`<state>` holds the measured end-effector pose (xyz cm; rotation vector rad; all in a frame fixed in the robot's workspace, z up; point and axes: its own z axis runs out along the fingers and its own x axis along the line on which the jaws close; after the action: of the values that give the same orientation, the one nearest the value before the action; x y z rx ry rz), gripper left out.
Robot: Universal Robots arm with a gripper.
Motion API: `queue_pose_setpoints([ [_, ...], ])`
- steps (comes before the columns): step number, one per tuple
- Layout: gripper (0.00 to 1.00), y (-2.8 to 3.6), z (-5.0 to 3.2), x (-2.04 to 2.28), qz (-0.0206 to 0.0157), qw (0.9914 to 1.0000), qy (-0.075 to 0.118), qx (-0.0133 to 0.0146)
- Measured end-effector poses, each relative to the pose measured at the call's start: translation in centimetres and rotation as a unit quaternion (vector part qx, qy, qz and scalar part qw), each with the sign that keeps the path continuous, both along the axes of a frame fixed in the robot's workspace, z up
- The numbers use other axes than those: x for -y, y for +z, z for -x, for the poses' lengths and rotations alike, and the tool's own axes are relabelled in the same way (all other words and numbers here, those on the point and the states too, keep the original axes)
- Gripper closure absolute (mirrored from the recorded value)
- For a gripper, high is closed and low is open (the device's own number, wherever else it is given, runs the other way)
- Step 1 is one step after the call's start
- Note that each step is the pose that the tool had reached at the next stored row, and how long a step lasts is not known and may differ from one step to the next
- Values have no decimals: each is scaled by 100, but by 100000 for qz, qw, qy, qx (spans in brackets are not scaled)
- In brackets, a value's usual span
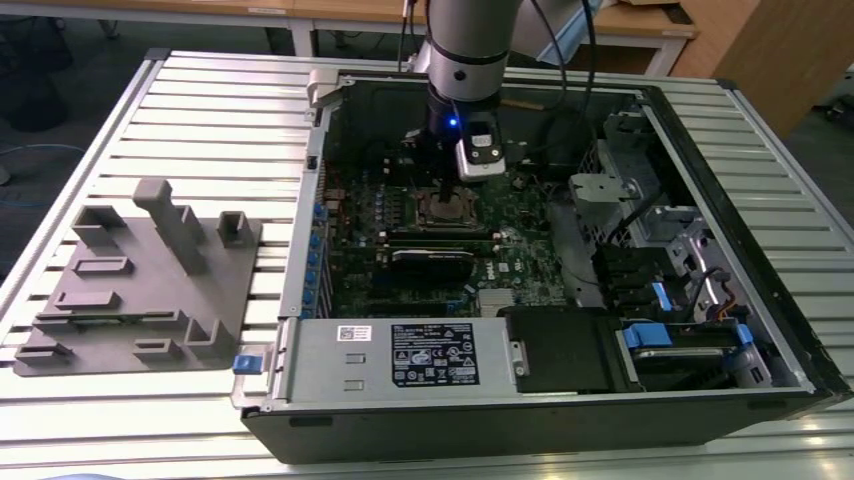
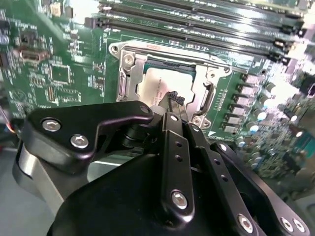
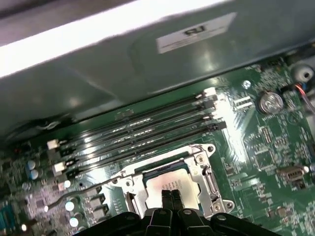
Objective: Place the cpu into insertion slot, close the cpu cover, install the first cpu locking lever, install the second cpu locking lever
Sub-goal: 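Close the cpu cover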
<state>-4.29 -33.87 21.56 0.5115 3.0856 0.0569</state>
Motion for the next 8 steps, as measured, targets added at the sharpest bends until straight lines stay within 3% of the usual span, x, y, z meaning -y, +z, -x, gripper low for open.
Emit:
queue_pose_setpoints([
  [4, 89, -4, 0, 0, 9, 99934, 3645, -4],
  [8, 89, -9, 0, 0, 5, 99731, 7328, -1],
])
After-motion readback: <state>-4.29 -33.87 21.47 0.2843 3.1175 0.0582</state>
